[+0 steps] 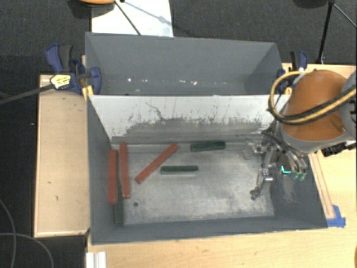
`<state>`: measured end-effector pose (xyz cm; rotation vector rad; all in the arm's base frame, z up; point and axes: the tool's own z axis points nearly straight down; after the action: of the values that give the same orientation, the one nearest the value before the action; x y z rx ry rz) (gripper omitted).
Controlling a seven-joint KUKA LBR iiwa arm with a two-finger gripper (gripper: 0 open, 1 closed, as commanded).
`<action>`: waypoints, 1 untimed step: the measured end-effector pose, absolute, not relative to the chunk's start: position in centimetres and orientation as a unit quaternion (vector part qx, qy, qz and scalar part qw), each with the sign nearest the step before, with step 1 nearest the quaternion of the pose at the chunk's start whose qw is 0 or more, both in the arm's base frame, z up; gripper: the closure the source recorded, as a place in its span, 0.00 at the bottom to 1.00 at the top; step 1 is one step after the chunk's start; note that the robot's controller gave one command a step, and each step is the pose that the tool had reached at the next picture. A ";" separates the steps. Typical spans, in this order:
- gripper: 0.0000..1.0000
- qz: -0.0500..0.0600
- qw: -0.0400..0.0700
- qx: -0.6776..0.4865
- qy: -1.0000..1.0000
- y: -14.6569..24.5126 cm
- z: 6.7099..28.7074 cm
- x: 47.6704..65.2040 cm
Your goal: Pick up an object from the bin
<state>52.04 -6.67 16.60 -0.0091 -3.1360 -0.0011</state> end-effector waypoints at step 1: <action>0.00 0.000 -0.001 -0.002 -1.000 -6.7 17.0 52.2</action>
Offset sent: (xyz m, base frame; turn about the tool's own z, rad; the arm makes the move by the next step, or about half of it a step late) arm 0.0375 0.0703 -0.0025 -0.1553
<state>52.23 -6.65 16.97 -0.0056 -3.1437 0.0004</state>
